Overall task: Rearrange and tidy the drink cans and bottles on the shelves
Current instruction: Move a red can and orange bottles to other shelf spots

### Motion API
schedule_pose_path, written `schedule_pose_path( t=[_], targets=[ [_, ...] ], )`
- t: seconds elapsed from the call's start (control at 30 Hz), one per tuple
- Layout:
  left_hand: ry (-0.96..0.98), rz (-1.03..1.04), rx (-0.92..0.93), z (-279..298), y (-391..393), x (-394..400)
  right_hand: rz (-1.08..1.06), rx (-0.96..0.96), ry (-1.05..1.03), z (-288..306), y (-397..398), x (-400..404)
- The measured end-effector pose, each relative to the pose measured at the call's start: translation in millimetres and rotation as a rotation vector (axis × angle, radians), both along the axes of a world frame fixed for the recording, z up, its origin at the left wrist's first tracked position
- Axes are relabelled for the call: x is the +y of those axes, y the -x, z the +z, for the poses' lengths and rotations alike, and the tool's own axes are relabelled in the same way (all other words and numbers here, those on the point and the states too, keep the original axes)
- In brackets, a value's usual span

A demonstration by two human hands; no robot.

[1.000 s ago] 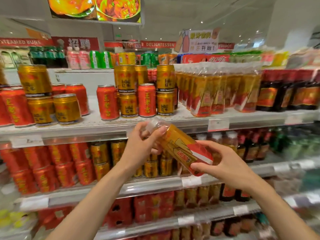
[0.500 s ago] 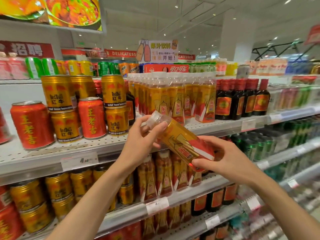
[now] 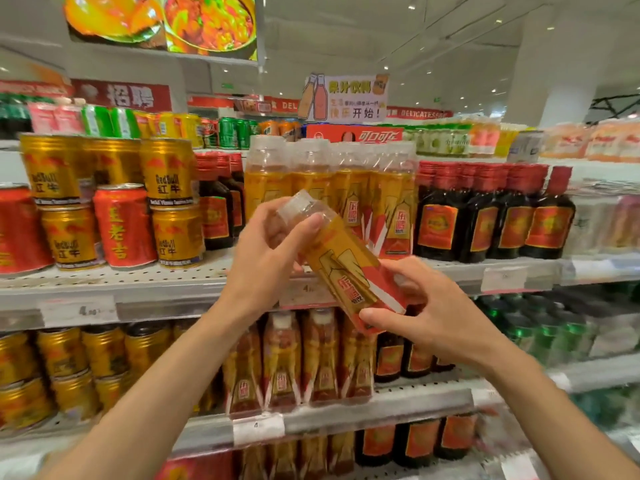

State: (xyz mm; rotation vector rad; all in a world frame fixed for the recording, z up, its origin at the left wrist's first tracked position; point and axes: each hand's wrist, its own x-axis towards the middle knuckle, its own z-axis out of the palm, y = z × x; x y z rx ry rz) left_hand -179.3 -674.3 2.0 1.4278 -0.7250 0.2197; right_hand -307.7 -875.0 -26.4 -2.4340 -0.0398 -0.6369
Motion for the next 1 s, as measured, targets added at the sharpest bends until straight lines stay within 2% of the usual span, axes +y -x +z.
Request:
schedule_pose_path(
  t=[0.17,0.3,0.57,0.87,1.0],
  targets=[
    [-0.022,0.130,-0.052,18.9,8.2,-24.3,0.057,-0.051,0.078,16.7,-10.6,-26.3],
    [-0.083,0.211,-0.091,31.1,1.8,-37.0,0.075,-0.074,0.056,18.7,-24.5,-34.9],
    [-0.224,0.246,-0.254,68.4,-5.4,-49.0,0.003,-0.219,-0.107,18.9,-47.1,-28.8],
    [-0.393,0.375,-0.489,48.3,-15.6,-32.5,-0.119,-0.246,-0.109,4.9,-57.2,-16.2],
    [-0.408,0.537,-0.595,35.6,-23.3,-18.2,-0.184,-0.258,-0.050,0.5,-61.9,-13.6]
  ],
)
